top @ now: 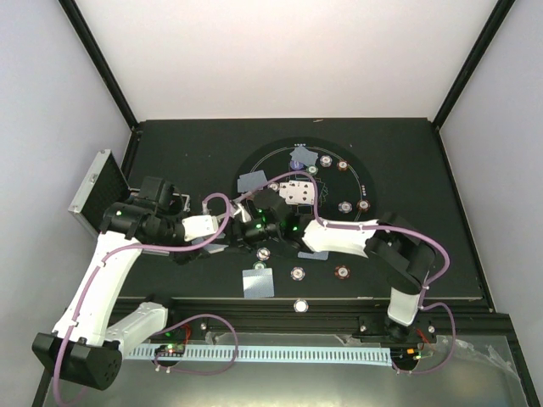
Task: Distribute texas hold em gaming equipment
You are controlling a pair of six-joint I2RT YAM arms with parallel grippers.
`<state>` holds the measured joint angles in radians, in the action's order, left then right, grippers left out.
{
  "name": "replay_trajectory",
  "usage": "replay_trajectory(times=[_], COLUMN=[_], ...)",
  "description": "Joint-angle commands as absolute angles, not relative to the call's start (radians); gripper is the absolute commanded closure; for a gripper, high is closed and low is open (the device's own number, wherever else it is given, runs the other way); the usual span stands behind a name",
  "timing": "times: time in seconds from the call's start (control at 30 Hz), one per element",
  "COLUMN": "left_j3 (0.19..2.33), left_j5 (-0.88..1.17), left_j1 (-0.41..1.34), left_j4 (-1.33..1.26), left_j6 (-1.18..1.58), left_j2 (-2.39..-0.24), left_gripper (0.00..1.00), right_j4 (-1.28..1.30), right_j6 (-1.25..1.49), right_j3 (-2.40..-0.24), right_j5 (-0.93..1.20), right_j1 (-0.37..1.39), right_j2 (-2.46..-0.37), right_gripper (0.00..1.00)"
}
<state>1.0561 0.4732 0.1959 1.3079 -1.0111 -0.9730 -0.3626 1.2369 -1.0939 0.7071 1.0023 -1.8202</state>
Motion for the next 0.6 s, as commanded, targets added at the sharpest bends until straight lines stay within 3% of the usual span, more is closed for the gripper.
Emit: replay_trajectory(times=[0.0,0.33,0.57], left_j3=[1.114,1.117,1.089], left_j5=[0.507,0.496,0.484], left_j1=[0.194,0.193,0.193], left_j4=[1.303,1.286,1.257], left_j6=[-1.019,-1.008,-0.998], left_j2=[-0.973,-0.974,-0.968], left_gripper=[0.98,0.98,0.99], right_j4=[-0.378,-0.337,-0.372], right_j6=[1.246,1.214,1.251], right_j3=[-1.034,-0.962,-0.928], right_j5=[0.707,0.683,0.683], right_j1=[0.964,0.938,0.939], right_j2=[-1.788,-1.698,-1.631], right_gripper=[0.23,0.30,0.53])
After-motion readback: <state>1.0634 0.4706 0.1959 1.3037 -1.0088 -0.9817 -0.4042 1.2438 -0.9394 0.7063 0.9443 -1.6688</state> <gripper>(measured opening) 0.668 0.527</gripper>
